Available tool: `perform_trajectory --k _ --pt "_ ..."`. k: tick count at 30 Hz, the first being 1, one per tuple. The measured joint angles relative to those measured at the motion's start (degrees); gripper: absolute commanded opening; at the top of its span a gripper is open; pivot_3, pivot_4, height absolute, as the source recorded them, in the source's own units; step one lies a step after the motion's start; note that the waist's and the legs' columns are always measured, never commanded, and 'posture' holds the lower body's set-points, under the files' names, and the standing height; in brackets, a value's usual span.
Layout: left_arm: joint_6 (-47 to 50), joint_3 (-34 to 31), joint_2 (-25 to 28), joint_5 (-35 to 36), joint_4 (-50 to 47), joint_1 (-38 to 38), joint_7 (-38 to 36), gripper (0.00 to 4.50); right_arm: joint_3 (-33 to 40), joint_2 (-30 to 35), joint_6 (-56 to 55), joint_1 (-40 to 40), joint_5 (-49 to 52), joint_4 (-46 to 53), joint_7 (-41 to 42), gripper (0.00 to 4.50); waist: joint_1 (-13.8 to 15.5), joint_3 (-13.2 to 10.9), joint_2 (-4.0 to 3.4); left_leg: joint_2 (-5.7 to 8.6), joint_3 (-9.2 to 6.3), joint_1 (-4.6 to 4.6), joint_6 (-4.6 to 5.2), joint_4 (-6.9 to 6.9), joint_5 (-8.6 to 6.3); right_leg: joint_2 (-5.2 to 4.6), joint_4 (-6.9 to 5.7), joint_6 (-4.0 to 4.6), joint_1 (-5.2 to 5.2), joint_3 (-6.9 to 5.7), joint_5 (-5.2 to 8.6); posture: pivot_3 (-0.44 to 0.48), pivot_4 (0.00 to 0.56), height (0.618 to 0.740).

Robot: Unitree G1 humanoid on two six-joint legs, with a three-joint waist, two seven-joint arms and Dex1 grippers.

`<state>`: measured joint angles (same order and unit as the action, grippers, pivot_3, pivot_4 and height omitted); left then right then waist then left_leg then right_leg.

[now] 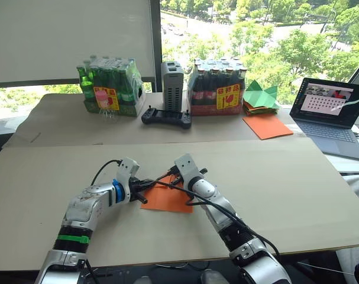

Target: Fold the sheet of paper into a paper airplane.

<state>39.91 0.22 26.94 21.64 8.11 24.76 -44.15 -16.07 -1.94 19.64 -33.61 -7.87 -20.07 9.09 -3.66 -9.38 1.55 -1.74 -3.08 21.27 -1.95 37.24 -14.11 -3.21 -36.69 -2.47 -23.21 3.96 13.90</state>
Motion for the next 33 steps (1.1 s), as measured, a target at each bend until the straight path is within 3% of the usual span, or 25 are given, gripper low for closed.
perform_trajectory --k 6,13,18,21,29,33 --pt "0.00 0.16 -0.05 -0.03 -0.27 0.02 0.14 0.02 5.14 -0.60 1.82 5.33 5.98 6.67 2.85 0.00 0.05 -0.01 -0.01 0.00 0.01 0.07 0.00 -0.01 0.00 -0.01 0.04 0.00 -0.04 0.00 0.00 0.000 0.150 0.740" --pt "-0.21 0.43 -0.08 -0.07 -0.57 -0.16 0.33 0.02 11.65 1.37 16.37 11.00 16.94 21.07 8.30 0.00 0.11 -0.02 -0.01 0.00 0.00 0.09 0.00 -0.04 0.00 0.00 0.04 0.00 -0.07 0.00 0.01 0.000 0.150 0.740" --pt "-0.93 0.95 -0.16 -0.12 -0.57 -0.15 0.28 0.00 21.92 1.25 30.44 11.75 26.91 28.32 6.80 1.64 0.32 -0.02 -0.01 0.01 0.01 0.12 0.00 -0.05 0.00 -0.01 0.10 0.01 -0.07 0.00 0.01 0.000 0.150 0.740" --pt "-1.12 1.14 -0.33 -0.48 -0.46 0.01 0.23 0.00 23.57 3.37 34.46 12.50 29.50 31.40 6.82 2.63 0.40 -0.03 -0.03 0.01 0.03 0.12 0.00 -0.10 0.00 -0.01 0.16 0.00 -0.07 0.00 0.01 0.000 0.150 0.740" --pt "-1.62 1.34 -0.92 -0.73 0.35 0.59 -0.40 0.00 11.03 19.15 24.78 19.51 23.81 37.84 15.13 2.63 1.04 -0.03 -0.03 0.02 0.08 0.18 0.00 -0.21 0.00 -0.01 0.49 -0.38 -0.03 0.00 0.23 0.000 0.150 0.740" --pt "-1.97 1.61 -1.04 -0.90 1.13 1.16 -0.58 0.00 7.33 21.99 18.73 20.27 21.86 38.12 18.70 1.41 1.08 -0.03 -0.02 0.02 0.07 0.18 0.00 -0.21 0.00 -0.01 0.49 -0.39 -0.03 0.00 0.23 0.000 0.150 0.740"
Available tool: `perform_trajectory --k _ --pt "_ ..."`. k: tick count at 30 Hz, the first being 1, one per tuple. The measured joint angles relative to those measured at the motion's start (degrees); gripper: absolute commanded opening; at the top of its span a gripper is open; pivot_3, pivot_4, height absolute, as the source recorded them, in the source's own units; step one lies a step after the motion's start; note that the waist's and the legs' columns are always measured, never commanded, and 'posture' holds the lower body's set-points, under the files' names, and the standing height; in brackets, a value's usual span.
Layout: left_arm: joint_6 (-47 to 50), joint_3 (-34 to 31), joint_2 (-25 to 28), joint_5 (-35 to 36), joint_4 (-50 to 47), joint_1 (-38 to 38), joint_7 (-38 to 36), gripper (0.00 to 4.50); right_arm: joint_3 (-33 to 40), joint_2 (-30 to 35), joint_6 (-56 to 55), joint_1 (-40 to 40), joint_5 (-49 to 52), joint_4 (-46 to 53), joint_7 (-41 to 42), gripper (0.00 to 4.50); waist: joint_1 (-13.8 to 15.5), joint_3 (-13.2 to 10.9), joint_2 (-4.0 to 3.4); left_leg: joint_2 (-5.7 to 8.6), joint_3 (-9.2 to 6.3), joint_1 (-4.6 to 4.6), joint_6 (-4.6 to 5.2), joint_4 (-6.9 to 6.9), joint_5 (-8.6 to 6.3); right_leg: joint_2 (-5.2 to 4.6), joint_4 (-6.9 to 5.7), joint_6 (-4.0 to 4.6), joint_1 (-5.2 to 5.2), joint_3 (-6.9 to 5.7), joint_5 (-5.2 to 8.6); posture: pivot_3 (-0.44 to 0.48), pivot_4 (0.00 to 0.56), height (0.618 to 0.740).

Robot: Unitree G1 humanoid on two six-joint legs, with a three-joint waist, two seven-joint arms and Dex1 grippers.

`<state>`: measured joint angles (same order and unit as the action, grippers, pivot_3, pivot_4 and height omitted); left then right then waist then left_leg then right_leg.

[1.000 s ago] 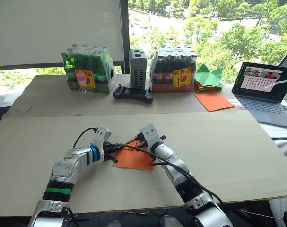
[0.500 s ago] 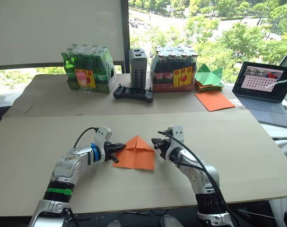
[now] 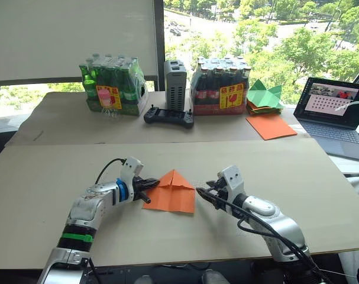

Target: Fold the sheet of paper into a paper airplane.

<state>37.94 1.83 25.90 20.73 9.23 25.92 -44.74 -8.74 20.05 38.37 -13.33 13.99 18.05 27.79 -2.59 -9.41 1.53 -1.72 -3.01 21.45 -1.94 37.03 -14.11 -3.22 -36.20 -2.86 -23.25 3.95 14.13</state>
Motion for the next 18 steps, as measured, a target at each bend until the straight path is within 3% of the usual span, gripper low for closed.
perform_trajectory --k 4,18 --pt "-0.17 0.19 -0.08 -0.02 0.41 0.30 -0.40 0.00 -2.34 2.30 -5.67 -0.19 -2.69 -0.15 2.40 0.02 0.05 0.00 0.00 0.00 0.00 0.01 0.00 0.00 0.00 0.00 0.02 0.00 0.00 0.00 0.00 0.000 0.150 0.740" --pt "-0.12 0.06 -0.08 -0.15 0.39 0.28 -0.46 0.00 -8.55 7.38 -17.55 -1.87 -13.00 -6.53 7.13 0.02 0.13 0.00 0.01 0.00 0.00 0.01 0.00 0.00 0.00 0.00 0.01 0.26 0.01 0.00 -0.16 0.000 0.150 0.740"
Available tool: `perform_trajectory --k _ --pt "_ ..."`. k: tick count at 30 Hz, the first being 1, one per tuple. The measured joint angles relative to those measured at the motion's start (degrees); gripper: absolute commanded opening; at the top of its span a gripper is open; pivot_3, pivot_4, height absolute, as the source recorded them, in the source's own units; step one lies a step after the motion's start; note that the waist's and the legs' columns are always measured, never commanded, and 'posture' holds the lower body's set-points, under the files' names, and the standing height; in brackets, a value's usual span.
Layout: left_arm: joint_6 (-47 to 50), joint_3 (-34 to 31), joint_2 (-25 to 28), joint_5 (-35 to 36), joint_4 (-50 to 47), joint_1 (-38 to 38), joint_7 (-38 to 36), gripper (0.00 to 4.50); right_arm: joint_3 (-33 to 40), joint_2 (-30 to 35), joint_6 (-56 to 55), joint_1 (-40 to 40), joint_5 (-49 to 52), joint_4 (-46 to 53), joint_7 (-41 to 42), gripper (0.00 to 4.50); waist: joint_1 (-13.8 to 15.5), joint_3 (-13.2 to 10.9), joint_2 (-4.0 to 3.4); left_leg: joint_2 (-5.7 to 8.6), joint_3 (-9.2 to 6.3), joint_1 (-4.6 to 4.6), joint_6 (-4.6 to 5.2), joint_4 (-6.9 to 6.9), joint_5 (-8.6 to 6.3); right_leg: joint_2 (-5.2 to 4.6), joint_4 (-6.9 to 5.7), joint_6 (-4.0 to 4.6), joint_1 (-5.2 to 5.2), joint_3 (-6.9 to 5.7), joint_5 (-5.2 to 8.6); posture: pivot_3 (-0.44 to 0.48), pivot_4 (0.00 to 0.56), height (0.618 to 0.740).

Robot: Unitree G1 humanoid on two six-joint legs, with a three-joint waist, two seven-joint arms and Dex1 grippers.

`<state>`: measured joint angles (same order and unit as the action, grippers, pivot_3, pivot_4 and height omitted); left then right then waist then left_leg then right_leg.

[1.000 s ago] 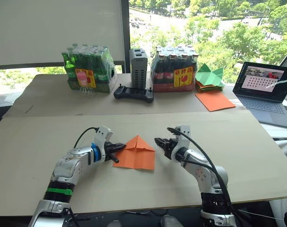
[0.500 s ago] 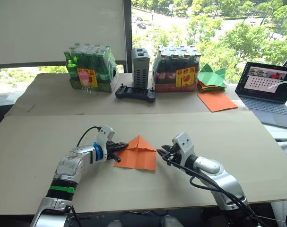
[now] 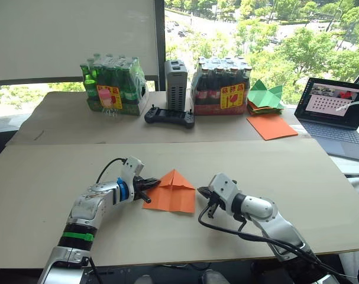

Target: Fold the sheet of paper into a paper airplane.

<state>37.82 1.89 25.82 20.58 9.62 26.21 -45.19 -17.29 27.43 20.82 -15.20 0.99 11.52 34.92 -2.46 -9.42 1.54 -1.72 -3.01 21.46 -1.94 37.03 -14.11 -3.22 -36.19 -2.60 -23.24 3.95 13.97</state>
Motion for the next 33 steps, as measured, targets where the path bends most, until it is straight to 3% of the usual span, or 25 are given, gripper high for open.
perform_trajectory --k 16,33 --pt "0.13 -0.18 -0.04 0.01 -0.17 -0.12 0.17 0.00 -0.09 -3.57 2.11 -1.36 -0.02 -0.86 1.36 0.02 0.00 0.00 0.00 0.00 -0.01 -0.01 0.00 0.00 0.00 0.00 -0.02 0.13 0.00 0.00 -0.08 0.000 0.150 0.740" --pt "0.32 -0.32 -0.02 0.01 -0.22 -0.16 0.23 0.00 -0.94 -0.93 0.45 -1.36 -2.69 -1.60 2.71 0.02 -0.06 0.00 0.00 0.00 0.00 -0.03 0.00 0.01 0.00 0.01 -0.04 0.14 0.01 0.00 -0.09 0.000 0.150 0.740"
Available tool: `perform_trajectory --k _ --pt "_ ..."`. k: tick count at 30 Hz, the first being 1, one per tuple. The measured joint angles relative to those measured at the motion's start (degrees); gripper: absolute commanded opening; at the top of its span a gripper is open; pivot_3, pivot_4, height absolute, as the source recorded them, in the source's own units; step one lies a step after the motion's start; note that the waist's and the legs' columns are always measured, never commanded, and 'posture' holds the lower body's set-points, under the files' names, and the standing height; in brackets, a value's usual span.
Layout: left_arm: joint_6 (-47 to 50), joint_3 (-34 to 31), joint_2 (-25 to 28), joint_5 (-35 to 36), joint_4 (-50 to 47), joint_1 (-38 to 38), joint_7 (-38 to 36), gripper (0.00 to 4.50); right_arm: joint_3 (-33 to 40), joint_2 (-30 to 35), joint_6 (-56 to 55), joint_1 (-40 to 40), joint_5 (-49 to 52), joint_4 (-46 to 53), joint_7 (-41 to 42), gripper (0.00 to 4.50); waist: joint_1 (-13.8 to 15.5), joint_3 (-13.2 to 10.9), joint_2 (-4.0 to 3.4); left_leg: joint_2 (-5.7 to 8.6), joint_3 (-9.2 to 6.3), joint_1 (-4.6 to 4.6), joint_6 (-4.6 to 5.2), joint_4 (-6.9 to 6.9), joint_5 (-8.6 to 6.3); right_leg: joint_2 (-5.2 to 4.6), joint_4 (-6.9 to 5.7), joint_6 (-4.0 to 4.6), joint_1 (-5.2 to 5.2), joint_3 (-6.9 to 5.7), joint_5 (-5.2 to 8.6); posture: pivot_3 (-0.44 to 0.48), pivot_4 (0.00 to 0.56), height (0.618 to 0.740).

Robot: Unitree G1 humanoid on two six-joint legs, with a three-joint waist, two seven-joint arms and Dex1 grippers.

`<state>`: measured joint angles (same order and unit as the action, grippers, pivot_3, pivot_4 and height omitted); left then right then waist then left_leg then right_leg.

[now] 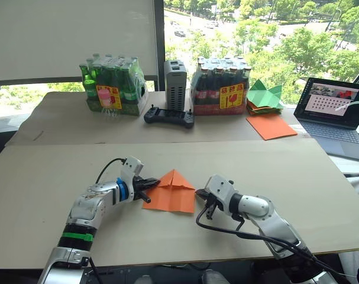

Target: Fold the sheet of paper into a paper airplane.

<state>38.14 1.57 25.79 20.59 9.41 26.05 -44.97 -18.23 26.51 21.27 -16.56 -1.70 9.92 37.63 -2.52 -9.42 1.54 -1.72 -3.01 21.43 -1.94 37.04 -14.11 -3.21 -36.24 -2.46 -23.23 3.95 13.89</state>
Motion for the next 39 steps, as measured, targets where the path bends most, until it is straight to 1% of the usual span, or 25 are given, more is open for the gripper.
perform_trajectory --k 4,39 --pt "0.36 -0.13 0.01 0.00 -0.15 -0.03 0.04 0.00 -0.79 -0.20 -0.91 -0.25 -0.49 -0.30 0.36 0.02 -0.04 0.00 0.00 0.00 0.00 -0.01 0.00 0.00 0.00 0.00 0.00 0.00 0.00 0.00 0.00 0.000 0.150 0.740" --pt "1.90 -0.52 0.82 0.04 -2.35 -1.18 0.47 0.00 -0.48 1.25 -4.99 -0.50 -2.06 -2.33 1.03 0.02 -0.01 0.00 0.00 0.00 0.00 -0.05 0.00 0.02 0.00 0.00 -0.04 0.01 0.05 0.00 -0.01 0.000 0.150 0.740"
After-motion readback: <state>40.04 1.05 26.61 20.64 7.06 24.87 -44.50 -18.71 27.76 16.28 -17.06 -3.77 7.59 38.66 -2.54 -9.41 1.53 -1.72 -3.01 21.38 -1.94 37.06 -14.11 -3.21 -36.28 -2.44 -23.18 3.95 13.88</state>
